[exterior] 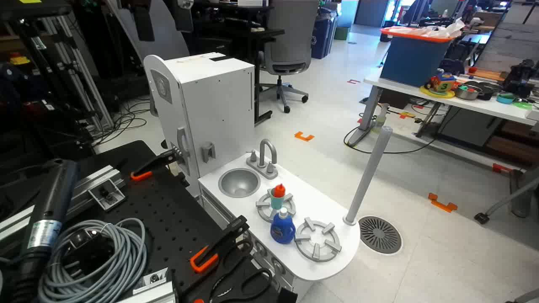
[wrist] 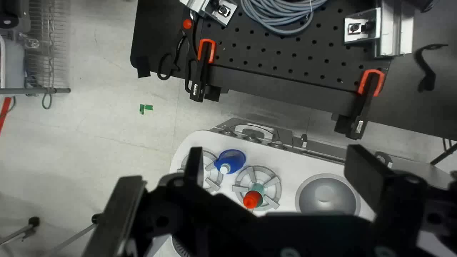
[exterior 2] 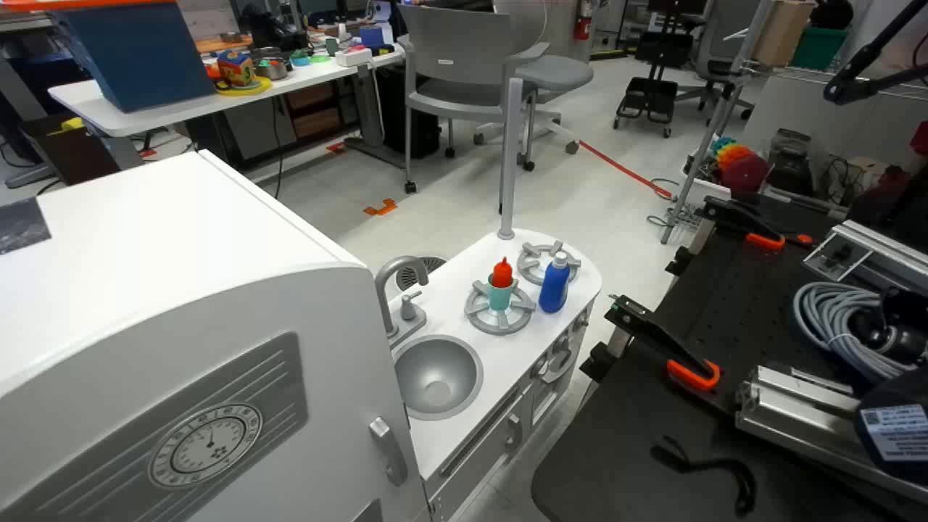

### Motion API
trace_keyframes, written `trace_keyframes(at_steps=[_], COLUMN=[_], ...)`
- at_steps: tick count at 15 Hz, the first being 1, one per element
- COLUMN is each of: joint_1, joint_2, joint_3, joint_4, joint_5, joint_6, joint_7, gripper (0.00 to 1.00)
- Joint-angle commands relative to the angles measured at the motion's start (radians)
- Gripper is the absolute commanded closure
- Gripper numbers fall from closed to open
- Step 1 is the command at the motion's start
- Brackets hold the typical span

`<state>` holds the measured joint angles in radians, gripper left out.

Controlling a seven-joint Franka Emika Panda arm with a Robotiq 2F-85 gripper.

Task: Move the faucet spout to the left

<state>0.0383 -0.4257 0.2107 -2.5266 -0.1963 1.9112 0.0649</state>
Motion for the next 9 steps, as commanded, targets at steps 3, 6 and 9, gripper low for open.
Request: trace_keyframes(at_steps=[3, 6, 9], joint_1=[0.027, 0.027, 0.022], joint_2=[0.003, 0.003, 0.028], joint_3=[-0.025, -0.025, -0.018], joint_4=[0.002, 0.002, 0.019], joint_5=[-0.010, -0.010, -0.022], joint_6=[-0.003, -0.003, -0.005], joint_7=[0.009, 0.009, 0.025], gripper=[0.00, 0.00, 0.00])
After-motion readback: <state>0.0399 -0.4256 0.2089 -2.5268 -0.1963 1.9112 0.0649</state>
